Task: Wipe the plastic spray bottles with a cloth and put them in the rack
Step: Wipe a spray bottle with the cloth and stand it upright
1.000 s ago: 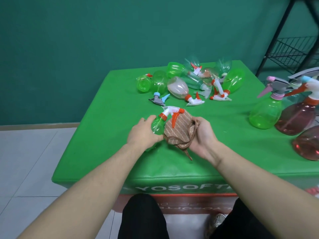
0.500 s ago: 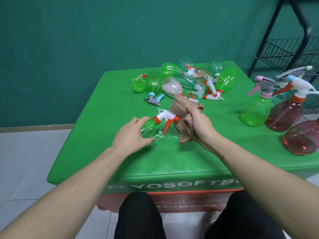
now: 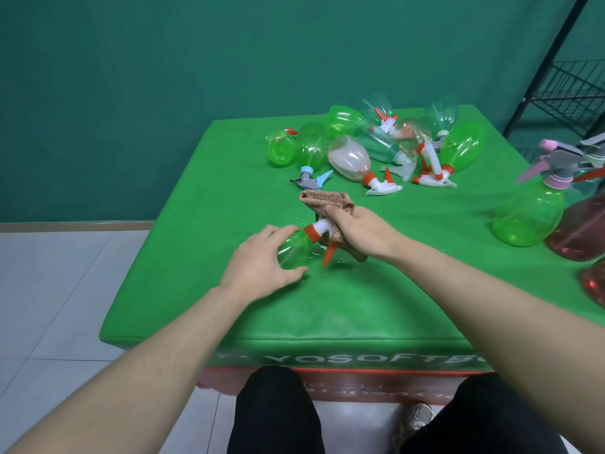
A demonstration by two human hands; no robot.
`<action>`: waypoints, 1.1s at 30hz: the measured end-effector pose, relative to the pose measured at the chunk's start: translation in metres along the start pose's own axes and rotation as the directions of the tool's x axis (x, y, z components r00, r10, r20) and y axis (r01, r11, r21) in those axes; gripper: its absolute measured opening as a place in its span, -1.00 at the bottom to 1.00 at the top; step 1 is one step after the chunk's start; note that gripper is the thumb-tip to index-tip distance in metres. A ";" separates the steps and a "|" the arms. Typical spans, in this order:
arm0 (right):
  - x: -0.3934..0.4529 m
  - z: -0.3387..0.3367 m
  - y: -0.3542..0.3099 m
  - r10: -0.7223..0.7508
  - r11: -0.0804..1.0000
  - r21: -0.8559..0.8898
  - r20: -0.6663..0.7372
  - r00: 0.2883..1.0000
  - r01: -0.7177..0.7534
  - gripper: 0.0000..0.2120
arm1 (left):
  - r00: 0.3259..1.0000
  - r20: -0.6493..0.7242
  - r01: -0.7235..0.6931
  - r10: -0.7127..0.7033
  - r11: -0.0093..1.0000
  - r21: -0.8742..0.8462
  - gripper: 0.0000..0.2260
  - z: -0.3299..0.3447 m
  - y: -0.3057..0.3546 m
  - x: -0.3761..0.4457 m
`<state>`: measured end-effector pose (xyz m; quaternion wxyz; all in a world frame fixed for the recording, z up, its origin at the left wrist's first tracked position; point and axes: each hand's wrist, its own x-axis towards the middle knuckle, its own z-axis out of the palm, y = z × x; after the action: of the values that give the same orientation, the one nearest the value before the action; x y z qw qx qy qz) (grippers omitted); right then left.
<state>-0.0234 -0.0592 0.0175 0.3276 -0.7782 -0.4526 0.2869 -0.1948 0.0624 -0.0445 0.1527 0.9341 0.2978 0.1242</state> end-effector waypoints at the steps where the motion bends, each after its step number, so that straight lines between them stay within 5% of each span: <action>1: 0.005 0.000 -0.003 -0.004 1.000 -0.021 0.020 1.000 0.005 -0.54 | 1.000 -0.005 0.007 -0.007 1.000 -0.007 -0.28 0.000 -0.001 0.001; 17: -0.023 -0.006 0.001 -0.178 0.972 -0.161 -0.021 0.984 0.172 -0.73 | 0.996 -0.007 0.083 -0.084 0.988 -0.131 -0.31 -0.001 -0.005 0.000; 20: -0.031 -0.011 0.001 -0.300 0.908 -0.299 0.022 0.954 0.292 -0.66 | 0.993 -0.028 0.106 -0.112 0.980 -0.170 -0.32 -0.001 -0.006 0.000; 25: -0.016 -0.004 0.008 -0.287 0.664 -0.670 0.181 0.941 0.332 -0.48 | 0.996 -0.048 0.064 -0.071 0.989 -0.131 -0.31 0.001 -0.005 0.002; 33: 0.028 0.008 0.006 -0.225 0.605 -0.720 0.254 0.941 0.339 -0.47 | 0.998 -0.057 0.022 -0.025 0.999 -0.045 -0.30 0.007 -0.004 0.004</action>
<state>-0.0141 -0.0347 0.0035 -0.0164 -0.7398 -0.6689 0.0699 -0.1913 0.0666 -0.0516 0.1661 0.9230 0.3102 0.1558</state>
